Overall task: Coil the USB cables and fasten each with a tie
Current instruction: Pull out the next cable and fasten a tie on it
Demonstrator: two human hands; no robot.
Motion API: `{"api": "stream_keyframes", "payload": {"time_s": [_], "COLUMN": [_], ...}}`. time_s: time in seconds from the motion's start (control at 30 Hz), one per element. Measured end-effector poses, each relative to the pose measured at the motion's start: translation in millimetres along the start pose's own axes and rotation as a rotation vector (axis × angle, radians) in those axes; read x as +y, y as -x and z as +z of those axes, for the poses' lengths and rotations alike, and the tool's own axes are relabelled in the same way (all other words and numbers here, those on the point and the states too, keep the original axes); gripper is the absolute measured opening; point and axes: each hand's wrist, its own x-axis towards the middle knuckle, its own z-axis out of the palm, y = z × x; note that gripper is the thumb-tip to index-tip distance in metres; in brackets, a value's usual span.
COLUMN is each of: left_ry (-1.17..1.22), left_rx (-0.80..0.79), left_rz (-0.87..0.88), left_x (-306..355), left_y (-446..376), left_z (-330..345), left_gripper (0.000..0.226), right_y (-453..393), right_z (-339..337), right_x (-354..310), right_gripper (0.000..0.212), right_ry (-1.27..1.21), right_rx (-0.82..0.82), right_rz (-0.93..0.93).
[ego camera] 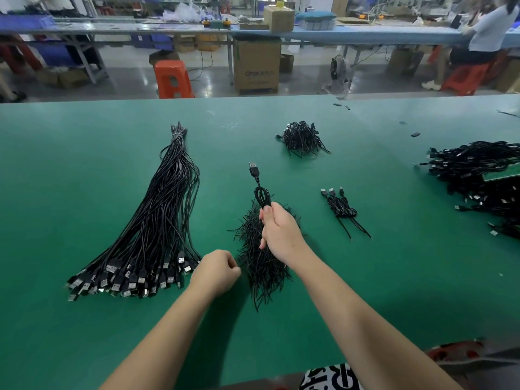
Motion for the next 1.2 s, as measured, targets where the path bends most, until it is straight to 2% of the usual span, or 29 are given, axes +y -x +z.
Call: {"api": "stream_keyframes", "payload": {"time_s": [0.1, 0.2, 0.4, 0.53, 0.67, 0.73, 0.87, 1.03, 1.13, 1.2], "left_ry": [-0.079, -0.136, -0.189, -0.219, -0.526, -0.565, -0.449, -0.466, -0.219, -0.001], "left_rx": [-0.019, -0.032, 0.003, 0.133, 0.336, 0.394, 0.459, 0.51, 0.617, 0.635], "left_rz": [0.042, 0.075, 0.059, 0.058, 0.1, 0.16, 0.238, 0.323, 0.341, 0.317], "left_x": [-4.8, -12.8, -23.2, -21.8, -16.0, -13.7, -16.2, -16.4, -14.4, -9.9], "left_y": [-1.4, -2.6, -0.2, -0.2, 1.6, 3.7, 3.0, 9.5, 11.3, 11.3], "left_z": [-10.1, -20.6, -36.4, -45.2, -50.8, -50.3, -50.9, -52.0, -54.7, -59.3], "left_gripper": [0.015, 0.005, 0.012, 0.016, 0.016, 0.012, 0.017, 0.008, 0.011, 0.011], "right_y": [-0.7, -1.6, -2.0, 1.4, 2.4, 3.7, 6.9, 9.5, 11.7, 14.8], "right_z": [-1.1, -1.9, 2.2, 4.1, 5.9, 7.4, 9.9, 12.4, 13.4, 15.4], "right_x": [0.4, 1.5, 1.4, 0.0, 0.0, -0.6, -1.7, -1.6, -2.9, -4.1], "right_gripper": [0.033, 0.033, 0.033, 0.033, 0.033, 0.033, 0.032, 0.032, 0.032, 0.032], "right_ry": [0.026, 0.04, 0.004, 0.006, 0.059, 0.068, 0.048, 0.071, 0.056, 0.004], "right_rx": [0.006, 0.015, -0.031, -0.058, -0.073, -0.079, -0.09, -0.111, -0.139, -0.208], "right_rz": [0.006, 0.0, 0.016, 0.024, 0.029, 0.018, -0.008, -0.009, -0.004, -0.009]}}
